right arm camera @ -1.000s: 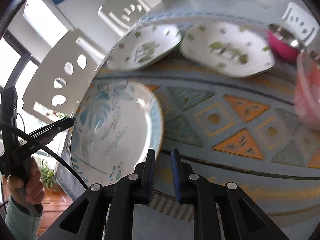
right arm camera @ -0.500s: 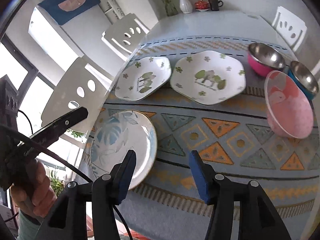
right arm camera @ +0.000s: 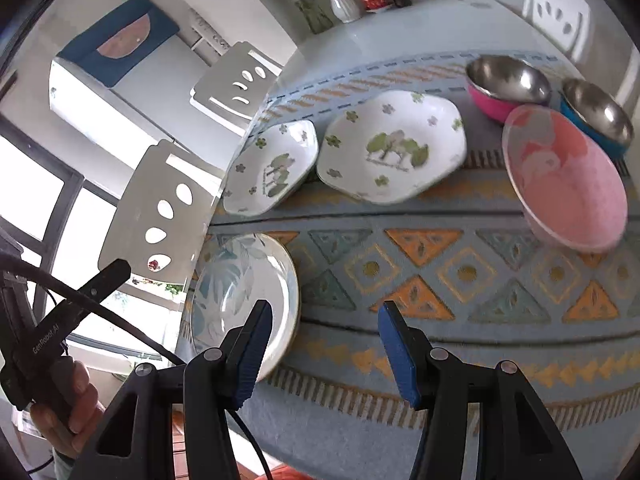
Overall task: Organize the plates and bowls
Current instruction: 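Grasp the rim of the larger white forest plate with the left gripper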
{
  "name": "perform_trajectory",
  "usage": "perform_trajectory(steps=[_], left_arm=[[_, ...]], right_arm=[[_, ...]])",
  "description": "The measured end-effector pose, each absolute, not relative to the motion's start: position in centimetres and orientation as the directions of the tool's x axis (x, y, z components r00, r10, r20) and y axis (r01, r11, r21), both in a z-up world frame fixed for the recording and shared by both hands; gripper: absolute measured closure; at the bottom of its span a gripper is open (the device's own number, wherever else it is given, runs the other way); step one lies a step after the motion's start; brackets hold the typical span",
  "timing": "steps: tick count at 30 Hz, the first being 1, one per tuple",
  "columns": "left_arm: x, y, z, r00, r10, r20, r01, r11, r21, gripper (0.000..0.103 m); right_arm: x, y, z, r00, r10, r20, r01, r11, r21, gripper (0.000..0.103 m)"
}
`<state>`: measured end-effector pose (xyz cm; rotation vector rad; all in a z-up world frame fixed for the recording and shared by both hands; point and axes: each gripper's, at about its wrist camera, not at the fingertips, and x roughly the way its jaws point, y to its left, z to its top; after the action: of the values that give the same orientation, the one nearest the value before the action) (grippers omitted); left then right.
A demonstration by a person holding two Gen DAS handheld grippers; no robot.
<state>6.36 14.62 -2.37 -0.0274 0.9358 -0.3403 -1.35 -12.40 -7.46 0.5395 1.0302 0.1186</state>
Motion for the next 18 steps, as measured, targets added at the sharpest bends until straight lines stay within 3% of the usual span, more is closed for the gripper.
perform_trajectory(steps=[11, 12, 14, 16, 18], left_arm=[[19.7, 17.3, -7.2, 0.44, -0.319, -0.839, 0.265, 0.939, -0.219, 0.032], [20.9, 17.2, -8.0, 0.424, -0.318, -0.848, 0.267, 0.939, -0.218, 0.034], [22.7, 16.8, -9.4, 0.384, -0.319, -0.867, 0.278, 0.935, -0.221, 0.052], [24.7, 16.2, -11.5, 0.317, -0.345, -0.883, 0.3, 0.92, -0.252, 0.061], [26.0, 15.8, -13.1, 0.279, -0.347, -0.896, 0.304, 0.916, -0.26, 0.062]], right_arm=[[11.0, -6.9, -11.1, 0.451, 0.309, -0.838, 0.275, 0.845, 0.459, 0.052], [12.3, -6.5, -11.9, 0.441, 0.316, -0.84, 0.293, 0.834, 0.468, 0.058], [13.7, -5.8, -12.7, 0.43, 0.309, -0.848, 0.312, 0.831, 0.461, 0.063], [15.0, -5.1, -13.7, 0.41, 0.277, -0.869, 0.333, 0.842, 0.425, 0.066], [16.1, -4.4, -14.7, 0.389, 0.273, -0.88, 0.345, 0.842, 0.414, 0.069]])
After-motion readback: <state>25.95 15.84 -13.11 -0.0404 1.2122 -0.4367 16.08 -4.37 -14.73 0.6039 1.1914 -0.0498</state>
